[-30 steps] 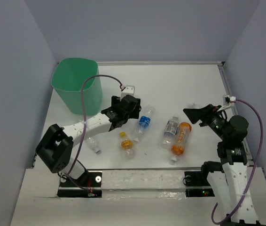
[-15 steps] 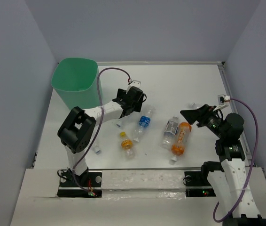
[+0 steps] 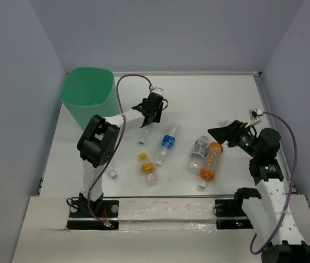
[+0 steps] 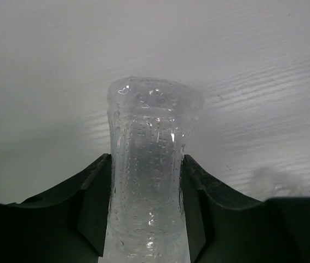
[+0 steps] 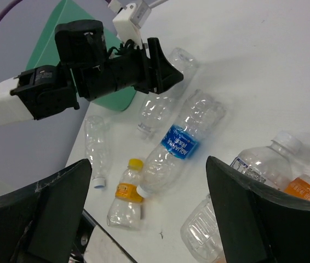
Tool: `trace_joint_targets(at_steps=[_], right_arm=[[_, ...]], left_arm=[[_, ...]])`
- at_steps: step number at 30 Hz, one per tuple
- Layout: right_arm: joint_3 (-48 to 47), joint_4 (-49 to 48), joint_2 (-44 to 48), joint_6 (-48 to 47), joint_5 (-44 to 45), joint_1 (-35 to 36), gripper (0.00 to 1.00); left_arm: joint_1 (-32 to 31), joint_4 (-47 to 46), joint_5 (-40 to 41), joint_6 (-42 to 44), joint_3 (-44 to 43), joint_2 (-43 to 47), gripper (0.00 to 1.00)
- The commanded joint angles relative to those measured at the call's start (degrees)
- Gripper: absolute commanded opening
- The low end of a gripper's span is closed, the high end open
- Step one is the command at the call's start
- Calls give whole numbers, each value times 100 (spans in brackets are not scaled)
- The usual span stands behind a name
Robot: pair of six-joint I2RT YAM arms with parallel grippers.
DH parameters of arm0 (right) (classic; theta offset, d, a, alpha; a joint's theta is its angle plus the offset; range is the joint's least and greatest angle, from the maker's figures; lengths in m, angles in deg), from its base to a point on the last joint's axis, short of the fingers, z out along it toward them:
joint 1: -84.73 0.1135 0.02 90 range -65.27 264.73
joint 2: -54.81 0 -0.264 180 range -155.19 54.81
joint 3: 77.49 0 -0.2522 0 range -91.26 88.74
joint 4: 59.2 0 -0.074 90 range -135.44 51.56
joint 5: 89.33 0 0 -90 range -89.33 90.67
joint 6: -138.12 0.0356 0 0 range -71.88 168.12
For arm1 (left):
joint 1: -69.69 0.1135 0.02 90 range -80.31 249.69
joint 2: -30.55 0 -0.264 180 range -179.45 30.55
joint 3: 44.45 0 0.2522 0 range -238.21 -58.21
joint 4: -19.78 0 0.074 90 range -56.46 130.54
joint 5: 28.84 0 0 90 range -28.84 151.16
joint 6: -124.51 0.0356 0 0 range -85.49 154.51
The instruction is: Put the plastic bottles in the bin
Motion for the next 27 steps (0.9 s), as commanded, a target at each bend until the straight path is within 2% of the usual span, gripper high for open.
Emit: trace_joint_targets(at_steps=[1, 4, 10, 13, 14, 17, 21, 23, 27], right_arm=[[29, -408, -91, -78, -147, 68, 90], [47, -487, -214, -87, -129, 121, 90], [65, -916, -338, -86, -68, 384, 89], [-127, -1024, -635, -270, 220, 1093, 89], [-129, -972, -741, -349, 222, 1097, 89], [-409, -874, -1188, -517, 819, 2069, 89], [-681, -953, -1724, -674, 1565, 2808, 89], [-805, -962, -1928, -824, 1794, 3134, 90], [-1156, -997, -2542, -1114, 2524, 3812, 91]], left_arm=[[169, -160, -371, -78, -172, 413, 45], [160, -222, -687, -96, -259, 957, 38], [125, -494, -1031, -131, -295, 2766, 37], [134, -758, -857, 17, -434, 3628, 39], [134, -758, -725, 79, -479, 3797, 39], [274, -864, -5, 386, -515, 4395, 40], [1099, -916, 540, 361, -348, 4879, 41], [1581, -1170, 707, 352, -138, 4959, 44], [2435, -1593, 630, 255, -101, 4793, 45]])
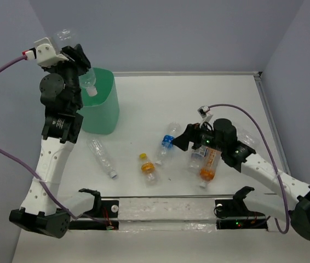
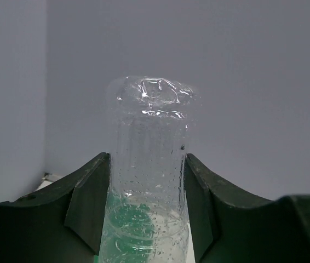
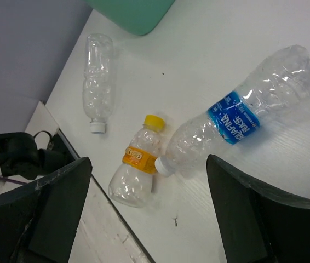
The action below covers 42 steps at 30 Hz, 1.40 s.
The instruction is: Put the plastic bottles in the bin
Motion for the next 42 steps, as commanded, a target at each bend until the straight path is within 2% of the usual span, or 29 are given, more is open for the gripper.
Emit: trace_joint_targets(at_steps=[1, 3, 6, 10, 14, 17, 18, 20, 21, 22, 25, 30, 38, 42], right_arm=[[-665, -331, -728, -518, 1084, 619, 91], [-998, -182, -1055, -615, 1417, 821, 91], [-1254, 73, -1538, -650, 1796, 927, 93], [-1596, 371, -1970, -501, 2805, 1059, 98], [-1992, 838, -2532, -422, 3440, 1059, 100], [-2220, 908, -2944, -308, 3721, 1059, 100], [-2300, 943, -3059, -290, 3757, 1059, 100], [-2510, 1092, -3401, -159, 4038, 1059, 100], [-2659, 1111, -3499, -132, 4265, 1059, 100], [-2739, 1146, -3691, -106, 4398, 1059, 100], [-3213, 1443, -4035, -27, 4470, 1059, 100], [-3346, 1480, -4405, 290, 4346, 1059, 100], [-3215, 1682, -4555, 835, 4486, 1059, 100], [-3232, 1682, -4686, 896, 4364, 1059, 100]], left_arm=[[707, -441, 252, -22, 135, -569, 45], [1075, -459, 208, -101, -120, -876, 45], [1227, -730, 252, -32, -104, -1080, 45], [1253, -1564, 339, 205, 212, -1361, 47], [1271, -1891, 576, 390, 354, -1607, 52], [1297, -2250, 656, 452, 765, -1652, 63], [1297, -2313, 656, 417, 889, -1643, 73], [1297, -2410, 638, 364, 1082, -1590, 84], [1297, -2445, 630, 303, 1214, -1573, 96], [1297, -2428, 630, 268, 1259, -1555, 99], [1315, -2358, 612, -13, 1417, -1354, 99], [1297, -2208, -195, -505, 1374, -879, 99], [999, -1295, -1539, -1296, 1575, 727, 99], [823, -996, -2068, -1666, 2409, 1748, 99]])
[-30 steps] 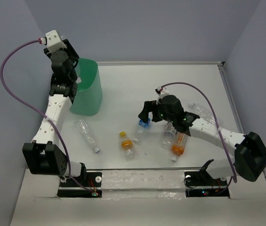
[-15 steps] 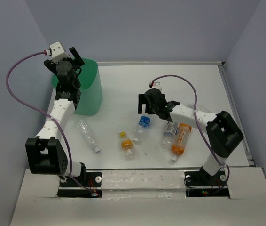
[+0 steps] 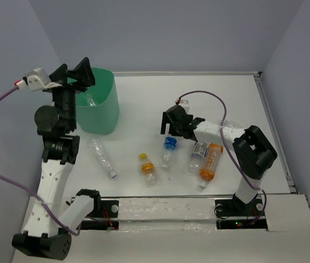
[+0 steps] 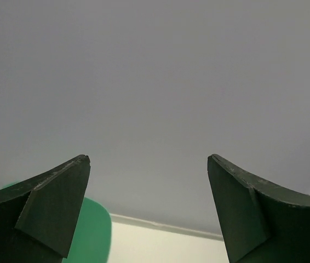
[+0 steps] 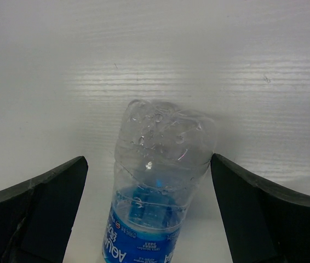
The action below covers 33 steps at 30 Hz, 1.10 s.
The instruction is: Put the plastic bottles in the bin
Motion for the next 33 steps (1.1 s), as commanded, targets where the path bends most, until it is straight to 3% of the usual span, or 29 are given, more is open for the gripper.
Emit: trace_joint_targets(at_steps=[1, 3, 6, 10, 14, 15, 22, 26, 28, 33], right_arm=[[-126, 8, -79, 300, 78, 56, 100], [-196, 8, -237, 344, 95, 56, 98], [-363, 8, -430, 370, 209, 56, 87], [-609, 25, -624, 353, 411, 56, 81], [-768, 8, -563, 309, 771, 56, 57], [-829, 8, -519, 248, 859, 56, 55], [-2057, -368, 184, -1271, 1405, 346, 55], [-2735, -1844, 325, -1958, 501, 565, 55], [-3321, -2301, 80, -2011, -16, 566, 55], [-5344, -2593, -1035, -2152, -352, 566, 55]], left_arm=[[-113, 460, -1008, -545, 825, 1060, 99], [-122, 889, -1411, -458, 1036, 1317, 99], [-113, 1600, -1982, -343, 1099, 1721, 99], [-122, 1981, -2749, -282, 1301, 2441, 99], [-174, 2692, -2689, 218, 1091, 2785, 99], [-218, 2737, -2636, 272, 1064, 2838, 99], [-604, 2395, -2048, 229, 1257, 3172, 99], [-833, 2123, -1301, 53, 1433, 3365, 99], [-921, 1965, -1055, -26, 1599, 3488, 99], [-1079, 1727, -615, -141, 1951, 3471, 99]])
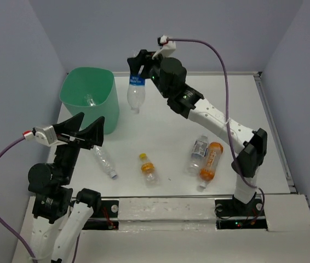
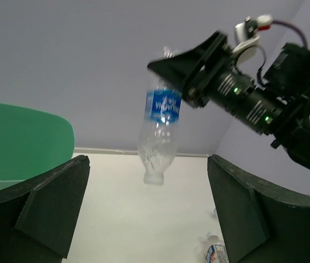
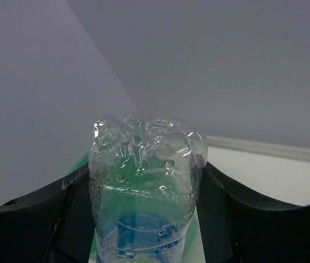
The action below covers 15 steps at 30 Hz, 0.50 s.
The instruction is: Put the plastic bottles in the bin
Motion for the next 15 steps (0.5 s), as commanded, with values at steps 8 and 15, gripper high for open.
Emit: trace_joint_targets(at_steps=[8, 15], right_arm=[[-3690, -2292, -2757, 367, -1016, 28, 50], [-4603, -3358, -3944, 639, -805, 151, 50]], left_arm=[[-442, -336, 1100, -24, 319, 207, 99], [-636, -248, 1337, 37, 267, 189, 99]])
